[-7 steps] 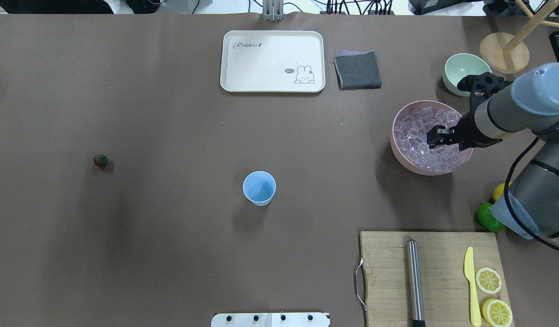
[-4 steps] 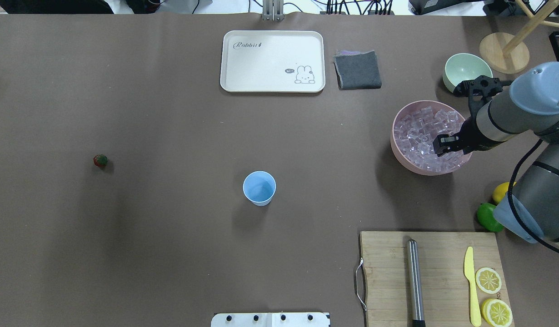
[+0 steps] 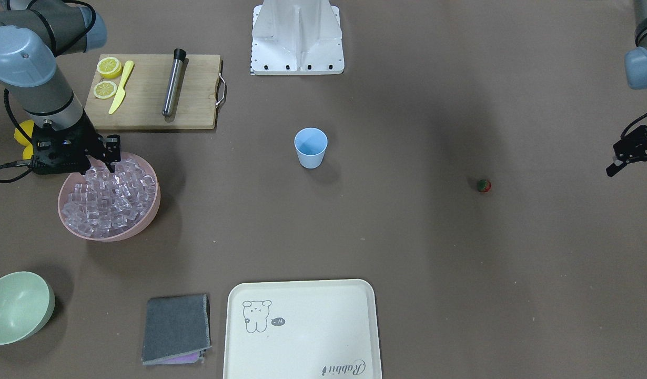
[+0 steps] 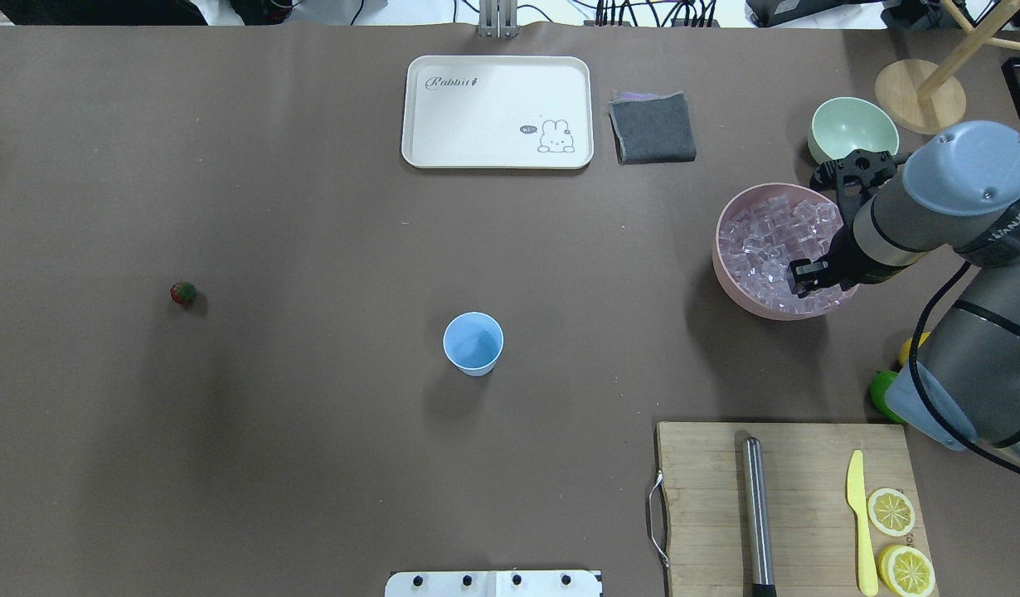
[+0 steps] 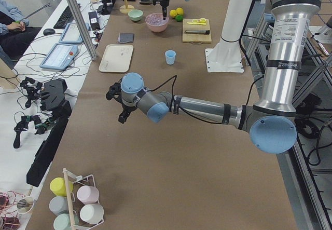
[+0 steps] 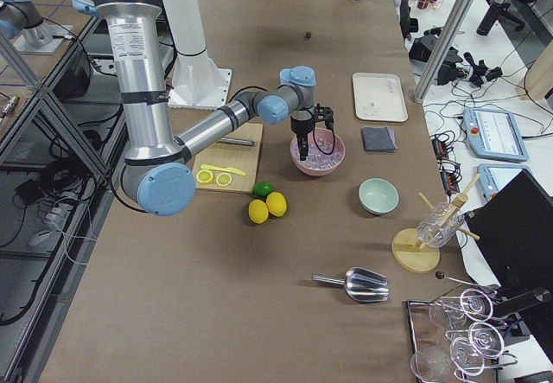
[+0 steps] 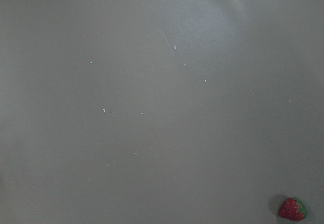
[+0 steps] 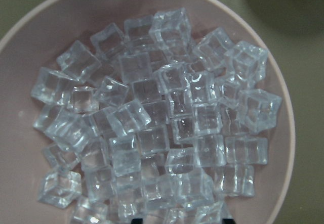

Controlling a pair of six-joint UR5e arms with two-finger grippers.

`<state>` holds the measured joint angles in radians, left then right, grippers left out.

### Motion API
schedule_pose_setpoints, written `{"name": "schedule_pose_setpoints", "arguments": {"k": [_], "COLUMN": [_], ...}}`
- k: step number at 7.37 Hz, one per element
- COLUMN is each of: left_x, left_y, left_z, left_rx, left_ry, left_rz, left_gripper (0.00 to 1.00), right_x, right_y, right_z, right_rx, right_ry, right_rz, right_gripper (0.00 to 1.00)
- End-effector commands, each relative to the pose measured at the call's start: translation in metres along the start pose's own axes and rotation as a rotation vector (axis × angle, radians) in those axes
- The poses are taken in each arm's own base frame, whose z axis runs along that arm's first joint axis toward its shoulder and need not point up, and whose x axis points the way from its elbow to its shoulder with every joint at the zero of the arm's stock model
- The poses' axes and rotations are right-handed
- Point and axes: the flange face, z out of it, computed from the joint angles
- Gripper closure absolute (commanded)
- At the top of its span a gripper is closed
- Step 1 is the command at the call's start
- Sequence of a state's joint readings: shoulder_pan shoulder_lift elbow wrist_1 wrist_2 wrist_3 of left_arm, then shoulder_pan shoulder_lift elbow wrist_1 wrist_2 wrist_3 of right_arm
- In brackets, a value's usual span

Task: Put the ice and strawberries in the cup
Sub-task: 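Lower the right gripper into the pink bowl and grasp ice cubes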

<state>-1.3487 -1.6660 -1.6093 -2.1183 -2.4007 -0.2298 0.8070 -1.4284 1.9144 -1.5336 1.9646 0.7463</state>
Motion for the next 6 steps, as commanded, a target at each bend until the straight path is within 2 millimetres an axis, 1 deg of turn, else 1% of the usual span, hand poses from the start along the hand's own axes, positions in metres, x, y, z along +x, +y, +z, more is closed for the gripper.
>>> {"name": "schedule_pose_setpoints", "arguments": {"k": [1,4,6], "left_x": [0.0002,0.0008,0.0002], "left_y": [0.0006,0.0016,0.0025], "left_z": [-0.0001,0.0014,0.0017], "left_rx": [0.000,-0.003,-0.004], "left_ry": [0.000,0.001,0.000], "left_rz": [0.000,0.000,0.001], "left_gripper": [0.02,0.02,0.02], "right_x": [0.0057,0.0135,0.0111], "right_y": [-0.0008,-0.0032,-0.0037], "right_z": [0.0059,0.0054,0.0089], "right_rx": [0.000,-0.002,0.013], "right_ry": [0.031,0.066,0.098], "right_rz": [-0.077,-0.118,-0.162], "right_gripper": [0.42,0.42,0.42]}}
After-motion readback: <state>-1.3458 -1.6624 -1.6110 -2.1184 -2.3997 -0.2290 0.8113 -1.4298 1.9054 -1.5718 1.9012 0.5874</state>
